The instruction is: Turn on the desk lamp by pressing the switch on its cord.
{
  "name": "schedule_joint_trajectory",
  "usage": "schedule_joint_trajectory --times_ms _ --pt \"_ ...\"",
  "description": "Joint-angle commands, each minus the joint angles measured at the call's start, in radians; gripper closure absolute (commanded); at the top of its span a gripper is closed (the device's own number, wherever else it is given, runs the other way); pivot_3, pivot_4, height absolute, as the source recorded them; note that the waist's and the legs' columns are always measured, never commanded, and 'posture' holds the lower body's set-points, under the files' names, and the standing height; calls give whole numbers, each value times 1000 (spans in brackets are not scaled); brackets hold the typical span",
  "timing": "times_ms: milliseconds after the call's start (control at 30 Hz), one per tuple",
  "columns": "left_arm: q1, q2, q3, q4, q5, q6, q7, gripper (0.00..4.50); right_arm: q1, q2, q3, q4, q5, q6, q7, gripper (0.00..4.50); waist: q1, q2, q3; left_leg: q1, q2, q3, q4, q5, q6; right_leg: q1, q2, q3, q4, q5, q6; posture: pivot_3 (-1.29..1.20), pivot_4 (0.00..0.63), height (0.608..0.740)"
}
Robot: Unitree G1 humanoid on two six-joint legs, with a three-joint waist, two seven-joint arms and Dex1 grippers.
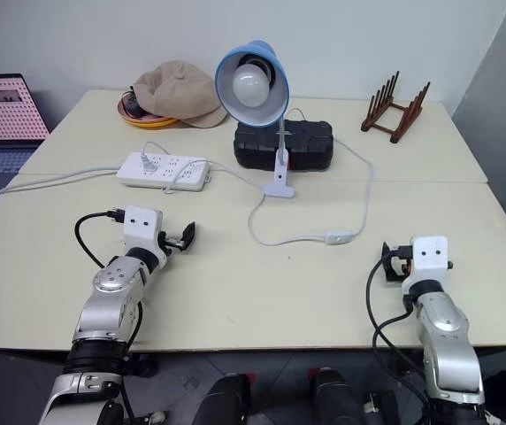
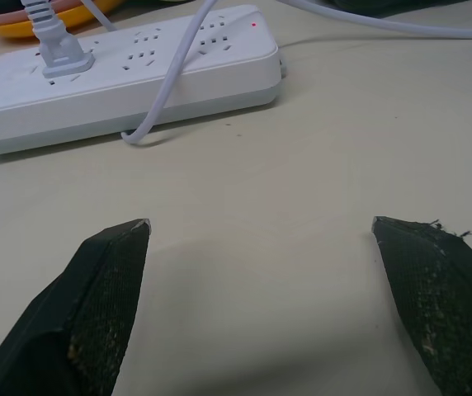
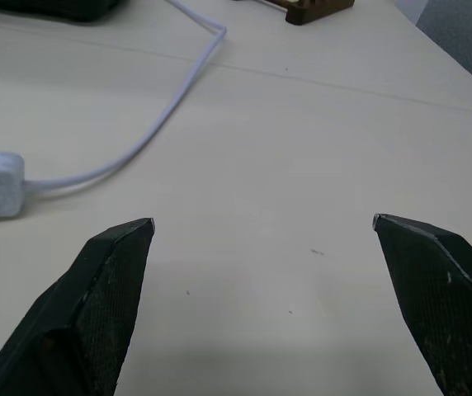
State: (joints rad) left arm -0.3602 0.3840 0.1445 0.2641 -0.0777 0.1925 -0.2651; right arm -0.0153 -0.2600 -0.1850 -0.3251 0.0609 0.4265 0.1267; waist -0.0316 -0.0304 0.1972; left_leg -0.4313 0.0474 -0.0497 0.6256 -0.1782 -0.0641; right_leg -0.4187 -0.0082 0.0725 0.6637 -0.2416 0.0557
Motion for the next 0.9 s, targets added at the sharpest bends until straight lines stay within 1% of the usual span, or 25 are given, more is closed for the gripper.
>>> schedule_joint_trajectory --times_ms 33,100,167,267,333,400,467,533,600,667,767,900 --pt "-29 9 0 -35 -11 18 -16 0 -6 -15 -13 -41 7 -1 8 42 0 0 0 0 0 0 0 0 0 0 0 0 0 0 0 0 150 740" --pt "-34 13 -10 -66 -31 42 -60 0 -22 -48 -12 -47 19 11 45 42 0 0 0 0 0 0 0 0 0 0 0 0 0 0 0 0 150 740" --pt "-35 38 -37 -119 -63 75 -159 0 -54 -112 -8 -40 57 29 137 42 -1 0 0 0 0 0 0 0 0 0 0 0 0 0 0 0 150 740" --pt "-44 89 -97 -236 -155 171 -355 0 -113 -259 24 2 151 50 379 42 -2 0 0 0 0 1 1 0 0 0 0 0 0 0 0 0 150 740" --pt "-52 110 -122 -297 -206 232 -433 0 -142 -331 44 34 197 55 500 42 -3 0 0 0 0 0 1 0 0 1 0 0 0 0 -1 0 150 740" --pt "-64 150 -162 -370 -251 283 -530 0 -216 -403 65 104 232 55 620 42 -3 0 0 1 0 0 0 0 0 1 0 0 -1 -1 -1 0 150 740" --pt "-82 199 -213 -452 -308 337 -653 0 -326 -487 140 222 223 17 794 42 -6 0 1 1 0 0 1 0 0 2 0 0 -1 -1 -1 0 150 740" --pt "-104 232 -254 -501 -341 366 -734 0 -426 -536 222 342 187 -31 922 42 -14 2 2 1 0 2 1 0 0 1 -1 2 -1 -1 -1 0 150 740" --pt "-129 237 -279 -509 -346 364 -767 0 -540 -537 291 478 143 -87 991 42 -20 2 2 1 0 2 1 0 0 2 -1 1 -2 -1 -1 0 150 740" --pt "-142 229 -291 -501 -344 355 -777 0 -619 -522 337 593 107 -148 1041 42 -25 2 2 2 0 2 1 0 0 3 0 1 -2 -1 -1 0 150 740" --pt "-153 220 -308 -492 -335 350 -784 0 -702 -494 389 728 63 -216 1100 42 -26 2 2 3 0 1 0 0 0 3 1 0 -1 -1 -1 0 150 740" --pt "-167 205 -320 -484 -331 346 -784 0 -788 -450 432 878 32 -269 1178 42 -25 2 2 1 0 1 0 0 0 2 0 0 -2 1 4 0 150 740"
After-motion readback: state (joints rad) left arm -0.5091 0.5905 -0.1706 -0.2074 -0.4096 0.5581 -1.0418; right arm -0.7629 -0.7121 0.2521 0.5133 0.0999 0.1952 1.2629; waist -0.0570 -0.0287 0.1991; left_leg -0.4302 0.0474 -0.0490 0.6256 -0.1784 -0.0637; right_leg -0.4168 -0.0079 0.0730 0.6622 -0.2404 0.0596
